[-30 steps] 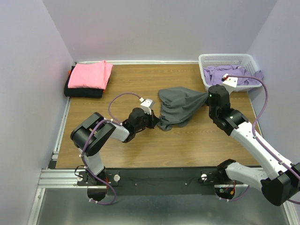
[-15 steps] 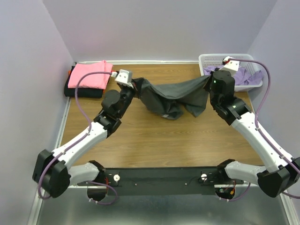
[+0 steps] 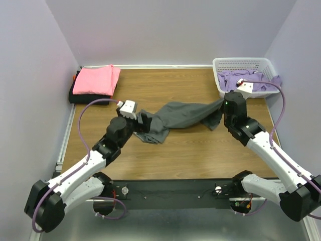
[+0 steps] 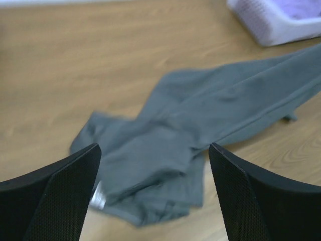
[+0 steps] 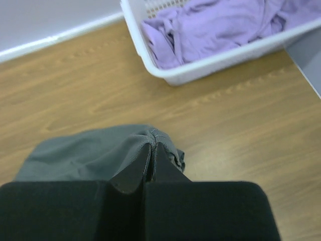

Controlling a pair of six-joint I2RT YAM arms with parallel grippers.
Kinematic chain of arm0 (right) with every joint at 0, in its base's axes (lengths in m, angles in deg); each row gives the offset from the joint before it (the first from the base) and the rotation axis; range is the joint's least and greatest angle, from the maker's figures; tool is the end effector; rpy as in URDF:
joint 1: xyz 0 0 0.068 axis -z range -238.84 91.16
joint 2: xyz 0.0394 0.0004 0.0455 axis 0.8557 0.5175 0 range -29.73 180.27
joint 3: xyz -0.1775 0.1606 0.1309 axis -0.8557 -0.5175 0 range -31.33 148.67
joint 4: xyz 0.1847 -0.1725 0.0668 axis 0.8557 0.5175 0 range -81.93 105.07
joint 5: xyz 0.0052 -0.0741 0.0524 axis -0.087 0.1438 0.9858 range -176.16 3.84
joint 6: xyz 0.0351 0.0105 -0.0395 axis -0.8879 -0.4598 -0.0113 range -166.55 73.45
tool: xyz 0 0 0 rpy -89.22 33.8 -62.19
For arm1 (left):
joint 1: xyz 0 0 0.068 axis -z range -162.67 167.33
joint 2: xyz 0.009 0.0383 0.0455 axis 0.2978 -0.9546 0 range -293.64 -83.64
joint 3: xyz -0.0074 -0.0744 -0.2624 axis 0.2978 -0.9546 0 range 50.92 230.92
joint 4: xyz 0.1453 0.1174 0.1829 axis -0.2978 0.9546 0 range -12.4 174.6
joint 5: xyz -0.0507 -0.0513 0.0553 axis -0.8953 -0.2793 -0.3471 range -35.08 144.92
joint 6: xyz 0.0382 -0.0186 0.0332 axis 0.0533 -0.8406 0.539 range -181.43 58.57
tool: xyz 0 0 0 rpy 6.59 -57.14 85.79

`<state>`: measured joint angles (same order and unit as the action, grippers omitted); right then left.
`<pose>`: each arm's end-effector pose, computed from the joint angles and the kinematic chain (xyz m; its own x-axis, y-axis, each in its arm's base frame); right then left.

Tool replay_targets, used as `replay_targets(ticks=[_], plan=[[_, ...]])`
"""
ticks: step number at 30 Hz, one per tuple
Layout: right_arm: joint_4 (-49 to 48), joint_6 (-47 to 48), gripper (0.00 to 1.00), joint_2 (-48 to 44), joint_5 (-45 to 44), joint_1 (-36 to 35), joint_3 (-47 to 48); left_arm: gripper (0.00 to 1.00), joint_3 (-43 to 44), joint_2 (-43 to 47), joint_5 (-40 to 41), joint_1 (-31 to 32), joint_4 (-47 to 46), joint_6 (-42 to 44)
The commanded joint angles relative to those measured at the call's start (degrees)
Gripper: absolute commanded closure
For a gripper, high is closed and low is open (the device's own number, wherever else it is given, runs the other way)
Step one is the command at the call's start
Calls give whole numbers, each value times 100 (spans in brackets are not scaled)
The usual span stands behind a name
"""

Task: Fold and stack the t-shirts
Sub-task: Flatten the tshirt out

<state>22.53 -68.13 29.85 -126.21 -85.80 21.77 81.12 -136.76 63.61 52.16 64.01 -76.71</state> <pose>0.2163 0.0844 0.3370 -0.2268 0.2006 -0.9531 0.2925 0.9474 0.1298 0.1821 -0.1203 0.2668 -0.2451 -0.1470 -0.9583 0.3914 0.8893 -0.2365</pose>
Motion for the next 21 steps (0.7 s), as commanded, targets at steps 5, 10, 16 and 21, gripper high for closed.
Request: replay_targets(ticks=[5, 10, 16, 21], plan=[[-13, -259, 98, -86, -187, 68, -98, 2, -945, 944, 1004, -598, 58, -1037], [-39, -250, 98, -156, -82, 77, -177, 5, -989, 287, 715, -662, -38, -1362], [-57, -285, 98, -323, 6, 86, -309, 18, -1191, -233, 195, -662, -654, -1521], [-66, -311, 98, -394, 76, 86, -336, 23, -1218, -470, 29, -662, -742, -1766]])
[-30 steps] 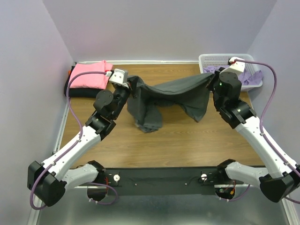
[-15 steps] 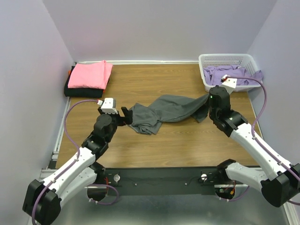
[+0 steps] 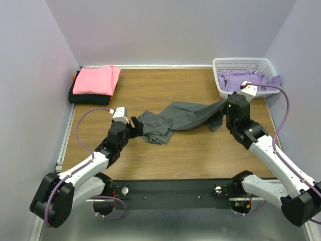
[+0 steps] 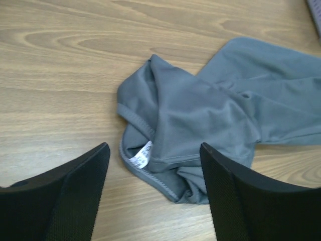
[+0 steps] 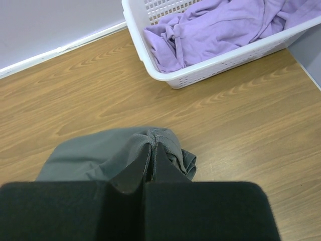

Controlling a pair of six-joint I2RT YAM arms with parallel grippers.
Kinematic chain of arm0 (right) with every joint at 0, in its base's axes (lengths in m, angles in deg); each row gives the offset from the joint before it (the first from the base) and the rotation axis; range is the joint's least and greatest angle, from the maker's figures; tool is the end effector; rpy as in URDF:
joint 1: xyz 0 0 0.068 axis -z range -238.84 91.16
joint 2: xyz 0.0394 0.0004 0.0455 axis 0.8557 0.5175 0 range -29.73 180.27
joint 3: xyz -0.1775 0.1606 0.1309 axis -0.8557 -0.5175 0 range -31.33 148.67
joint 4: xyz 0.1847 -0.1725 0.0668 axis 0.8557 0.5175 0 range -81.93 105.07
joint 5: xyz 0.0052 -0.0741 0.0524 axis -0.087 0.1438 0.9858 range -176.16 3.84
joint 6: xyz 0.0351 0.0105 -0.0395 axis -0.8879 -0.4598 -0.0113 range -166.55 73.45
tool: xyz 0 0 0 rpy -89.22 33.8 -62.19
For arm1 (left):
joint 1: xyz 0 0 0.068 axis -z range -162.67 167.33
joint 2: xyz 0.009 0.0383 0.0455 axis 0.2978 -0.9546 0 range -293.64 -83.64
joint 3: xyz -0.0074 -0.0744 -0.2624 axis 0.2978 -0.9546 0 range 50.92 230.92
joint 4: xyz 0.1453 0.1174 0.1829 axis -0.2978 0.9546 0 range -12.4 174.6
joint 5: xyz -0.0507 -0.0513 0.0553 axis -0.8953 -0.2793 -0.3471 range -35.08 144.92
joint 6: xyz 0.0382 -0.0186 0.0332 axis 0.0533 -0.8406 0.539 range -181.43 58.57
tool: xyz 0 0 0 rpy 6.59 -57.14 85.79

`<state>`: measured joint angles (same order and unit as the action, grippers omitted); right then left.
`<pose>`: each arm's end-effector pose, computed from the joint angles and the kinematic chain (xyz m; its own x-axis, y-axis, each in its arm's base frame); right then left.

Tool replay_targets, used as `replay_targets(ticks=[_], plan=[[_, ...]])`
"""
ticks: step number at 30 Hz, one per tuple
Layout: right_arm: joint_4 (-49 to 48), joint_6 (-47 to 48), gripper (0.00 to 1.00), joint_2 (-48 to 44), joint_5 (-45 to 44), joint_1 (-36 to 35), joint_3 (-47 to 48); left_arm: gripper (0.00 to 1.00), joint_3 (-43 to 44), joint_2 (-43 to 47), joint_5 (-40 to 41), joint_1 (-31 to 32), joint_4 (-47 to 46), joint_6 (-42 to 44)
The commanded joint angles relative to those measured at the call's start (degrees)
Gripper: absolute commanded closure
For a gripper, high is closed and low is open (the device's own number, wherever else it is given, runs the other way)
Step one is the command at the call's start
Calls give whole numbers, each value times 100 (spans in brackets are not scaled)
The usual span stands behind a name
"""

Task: Fold and stack the t-shirts
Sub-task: Flatten the tshirt out

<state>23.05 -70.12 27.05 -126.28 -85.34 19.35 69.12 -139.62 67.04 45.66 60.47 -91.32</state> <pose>0.2068 0.0776 0.3317 -0.2162 0.2340 -0.9479 0.3092 0.9373 0.1609 0.1834 -0.0905 0.1913 -0.4143 -0.3303 -0.8481 0.0975 0.9104 -0.4021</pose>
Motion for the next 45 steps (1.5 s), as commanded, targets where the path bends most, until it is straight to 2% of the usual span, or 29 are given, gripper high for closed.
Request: replay_targets(ticks=[1, 3, 9, 20, 26, 30, 45], plan=[[-118, -112, 98, -114, 83, 40, -93, 23, -35, -185, -315, -4, -388, -368], [-127, -130, 98, -114, 127, 40, -102, 27, 0, -395, -307, 92, -423, -421], [-145, -130, 98, -114, 180, 40, -128, 28, 131, -808, 36, 488, -502, -685], [-189, -112, 98, -158, 215, 57, -172, 33, 289, -1582, 238, 524, -687, -676], [-215, -95, 98, -184, 224, 49, -207, 38, 439, -1915, 203, 532, -819, -606], [-224, -86, 98, -202, 232, 57, -207, 43, 483, -2083, 185, 532, -871, -579], [-224, -69, 98, -246, 197, 66, -242, 45, 658, -2329, 581, 752, -573, -720]])
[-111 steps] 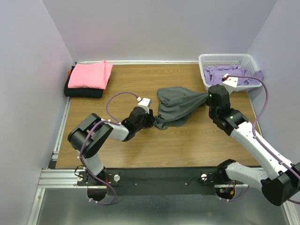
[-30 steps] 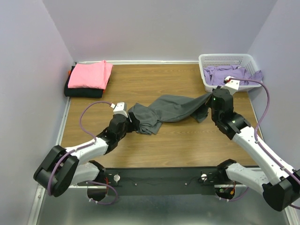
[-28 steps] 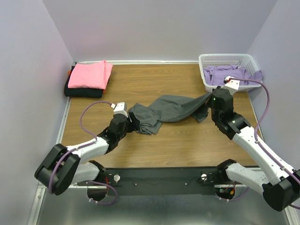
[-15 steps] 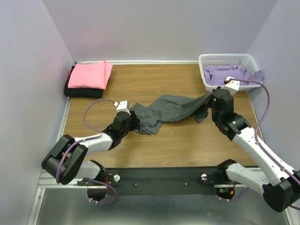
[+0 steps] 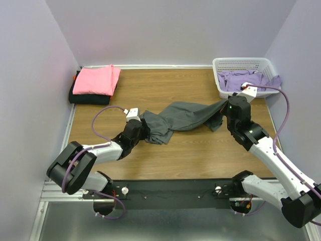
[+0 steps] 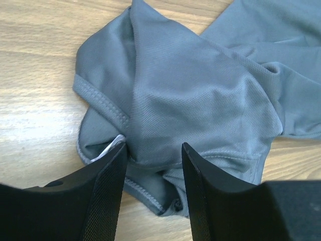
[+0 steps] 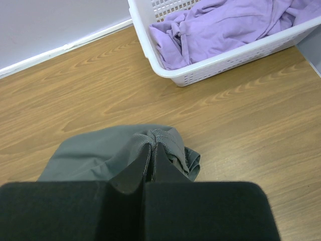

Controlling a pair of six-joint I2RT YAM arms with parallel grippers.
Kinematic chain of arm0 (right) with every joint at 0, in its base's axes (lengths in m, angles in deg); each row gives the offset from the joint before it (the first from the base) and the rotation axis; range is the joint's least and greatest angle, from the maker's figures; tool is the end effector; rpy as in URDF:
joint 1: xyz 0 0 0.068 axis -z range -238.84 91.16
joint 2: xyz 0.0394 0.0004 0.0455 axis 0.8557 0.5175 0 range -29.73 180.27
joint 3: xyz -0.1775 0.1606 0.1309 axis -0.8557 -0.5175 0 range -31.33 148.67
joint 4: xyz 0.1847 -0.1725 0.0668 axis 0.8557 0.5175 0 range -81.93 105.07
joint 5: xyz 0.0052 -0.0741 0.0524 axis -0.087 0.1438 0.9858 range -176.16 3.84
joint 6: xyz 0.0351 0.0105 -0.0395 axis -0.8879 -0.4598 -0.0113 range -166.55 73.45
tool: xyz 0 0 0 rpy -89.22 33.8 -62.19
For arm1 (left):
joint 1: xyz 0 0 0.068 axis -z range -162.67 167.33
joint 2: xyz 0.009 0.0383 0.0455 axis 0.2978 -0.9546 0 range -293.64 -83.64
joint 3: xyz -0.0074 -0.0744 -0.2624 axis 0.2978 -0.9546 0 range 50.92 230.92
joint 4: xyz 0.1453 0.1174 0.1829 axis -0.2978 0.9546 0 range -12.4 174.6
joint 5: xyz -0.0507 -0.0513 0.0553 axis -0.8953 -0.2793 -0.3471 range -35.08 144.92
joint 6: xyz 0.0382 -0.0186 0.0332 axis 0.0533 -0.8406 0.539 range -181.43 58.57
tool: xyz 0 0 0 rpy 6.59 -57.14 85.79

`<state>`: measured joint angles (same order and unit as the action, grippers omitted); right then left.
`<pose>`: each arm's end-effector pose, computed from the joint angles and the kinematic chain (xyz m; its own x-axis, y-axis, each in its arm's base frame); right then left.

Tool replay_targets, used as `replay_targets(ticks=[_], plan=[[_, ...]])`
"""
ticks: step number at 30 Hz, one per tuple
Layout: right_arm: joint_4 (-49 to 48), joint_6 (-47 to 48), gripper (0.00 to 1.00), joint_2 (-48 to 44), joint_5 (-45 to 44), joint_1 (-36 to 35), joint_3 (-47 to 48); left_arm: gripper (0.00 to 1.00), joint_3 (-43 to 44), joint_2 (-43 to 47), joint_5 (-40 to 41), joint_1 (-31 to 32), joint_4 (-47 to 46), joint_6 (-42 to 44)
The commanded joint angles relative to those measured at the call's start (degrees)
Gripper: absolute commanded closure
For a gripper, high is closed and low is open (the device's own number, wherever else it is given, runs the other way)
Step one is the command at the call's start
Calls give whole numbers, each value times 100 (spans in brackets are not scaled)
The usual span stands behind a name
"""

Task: Fold and stack the t-shirts
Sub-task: Flatten the tshirt out

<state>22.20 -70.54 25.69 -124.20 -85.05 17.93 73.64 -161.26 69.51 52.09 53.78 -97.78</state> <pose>0.2033 0.0757 0.3289 -0.2147 0.2513 -0.9438 0.2824 0.9410 0.1863 0.2073 -0.1330 0.1495 -0.5637 -0.3071 -0.7668 0.0501 0.9139 -0.4028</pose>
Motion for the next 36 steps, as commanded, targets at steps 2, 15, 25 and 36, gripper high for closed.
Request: replay_targets(ticks=[2, 15, 25, 36], plan=[[-139, -27, 98, -119, -2, 38, -100, 50, 250, -244, 430, 153, 175, -82], [-147, 8, 98, -137, 42, 64, -39, 100, 373, -43, 343, 250, 254, 85], [-288, 552, 98, 434, 148, 108, 1085, 100, 2165, 1073, 510, 4, 1080, 1596], [-297, 1361, 99, -249, 1078, 108, 2562, 100, 4327, 2295, 369, -5, 2064, 2739]])
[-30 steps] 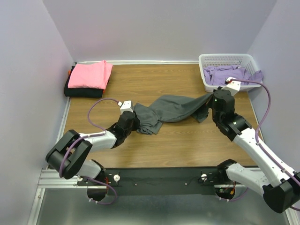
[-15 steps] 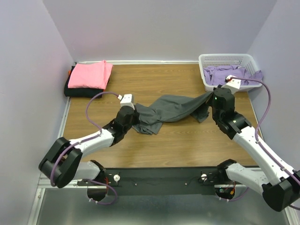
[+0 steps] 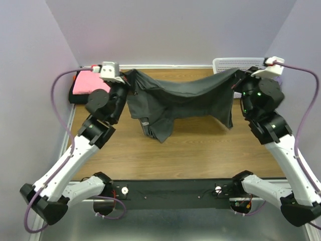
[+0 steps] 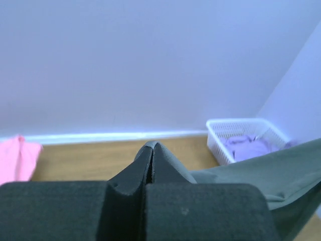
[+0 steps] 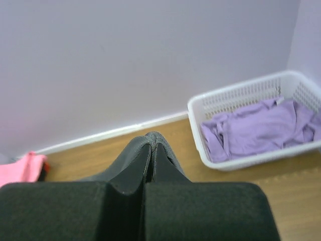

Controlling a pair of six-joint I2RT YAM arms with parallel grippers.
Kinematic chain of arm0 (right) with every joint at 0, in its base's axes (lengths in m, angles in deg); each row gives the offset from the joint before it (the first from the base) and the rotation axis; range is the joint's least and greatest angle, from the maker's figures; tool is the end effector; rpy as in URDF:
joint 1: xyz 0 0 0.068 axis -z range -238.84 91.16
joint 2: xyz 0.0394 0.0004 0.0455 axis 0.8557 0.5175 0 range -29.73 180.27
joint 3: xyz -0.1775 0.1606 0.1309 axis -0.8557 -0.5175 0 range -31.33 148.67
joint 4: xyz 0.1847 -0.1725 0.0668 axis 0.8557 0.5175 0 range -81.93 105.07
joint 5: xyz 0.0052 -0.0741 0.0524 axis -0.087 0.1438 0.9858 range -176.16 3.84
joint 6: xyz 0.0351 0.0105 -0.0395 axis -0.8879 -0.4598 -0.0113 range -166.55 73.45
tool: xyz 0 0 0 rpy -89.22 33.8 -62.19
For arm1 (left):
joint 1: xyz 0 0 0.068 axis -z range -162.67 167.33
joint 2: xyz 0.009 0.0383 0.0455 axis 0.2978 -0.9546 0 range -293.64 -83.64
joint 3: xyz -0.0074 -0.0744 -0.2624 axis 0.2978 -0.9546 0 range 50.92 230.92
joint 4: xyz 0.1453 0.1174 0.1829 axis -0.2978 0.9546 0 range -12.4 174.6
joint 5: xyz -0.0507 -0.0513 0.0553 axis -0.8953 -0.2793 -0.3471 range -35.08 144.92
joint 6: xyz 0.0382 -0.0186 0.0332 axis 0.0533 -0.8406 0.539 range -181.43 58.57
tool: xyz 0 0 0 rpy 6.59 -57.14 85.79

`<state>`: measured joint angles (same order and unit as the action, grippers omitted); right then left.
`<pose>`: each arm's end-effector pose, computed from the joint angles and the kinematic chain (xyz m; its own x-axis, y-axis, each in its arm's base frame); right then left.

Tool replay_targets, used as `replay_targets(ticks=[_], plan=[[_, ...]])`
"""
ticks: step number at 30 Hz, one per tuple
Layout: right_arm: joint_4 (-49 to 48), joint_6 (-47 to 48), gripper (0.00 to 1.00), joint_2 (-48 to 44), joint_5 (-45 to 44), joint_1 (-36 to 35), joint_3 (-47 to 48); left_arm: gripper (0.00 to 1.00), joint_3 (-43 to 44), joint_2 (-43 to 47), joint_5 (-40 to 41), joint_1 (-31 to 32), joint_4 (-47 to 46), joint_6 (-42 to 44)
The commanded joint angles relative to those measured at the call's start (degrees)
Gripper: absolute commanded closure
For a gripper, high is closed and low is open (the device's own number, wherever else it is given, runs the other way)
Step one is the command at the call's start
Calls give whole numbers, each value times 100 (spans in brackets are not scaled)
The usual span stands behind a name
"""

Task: Fold and stack the t-shirts
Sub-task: Flatten the tshirt out

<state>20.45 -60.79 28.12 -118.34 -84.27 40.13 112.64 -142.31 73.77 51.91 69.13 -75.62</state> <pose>0.1955 0.0720 0.4553 0.0477 0.2534 -0.9662 0.1090 0.9602 0.2572 0.1955 -0.1209 0.4334 0.0914 -0.3450 -0.9342 0.3082 0.9018 -0.3029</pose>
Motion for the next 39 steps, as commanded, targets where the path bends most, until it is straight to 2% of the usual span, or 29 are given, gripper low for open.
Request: replay_targets(ticks=[1, 5, 9, 11, 16, 19, 24, 29, 33, 39], plan=[[-105, 404, 99, -615, 563, 29, 394, 100, 508, 496, -66, 22, 600, 541], [-61, 475, 98, -1090, 1037, 29, 710, 100, 1042, 1111, -127, 39, 977, 699], [-17, 396, 98, -1495, 1381, 29, 922, 100, 1536, 1350, -224, 48, 1383, 804], [-17, 343, 99, -1644, 1740, 29, 1018, 100, 1764, 1472, -259, 48, 1418, 831], [-25, 229, 98, -1733, 1944, 29, 1046, 100, 1950, 1456, -303, 48, 1322, 953], [-34, 124, 98, -1567, 1620, 29, 888, 100, 1976, 1079, -321, 48, 1050, 1094], [-218, 97, 98, -969, 1048, 29, 492, 100, 2257, -265, -233, 22, 874, 1296], [-578, 123, 99, -127, 556, 29, 141, 100, 2424, -1188, -416, -461, 488, 1314], [-842, 246, 98, 462, 292, 38, 149, 100, 2503, -1628, -698, -848, 320, 1393], [-974, 395, 98, 1070, 142, 64, 509, 100, 2689, -1806, -822, -936, 293, 1639]])
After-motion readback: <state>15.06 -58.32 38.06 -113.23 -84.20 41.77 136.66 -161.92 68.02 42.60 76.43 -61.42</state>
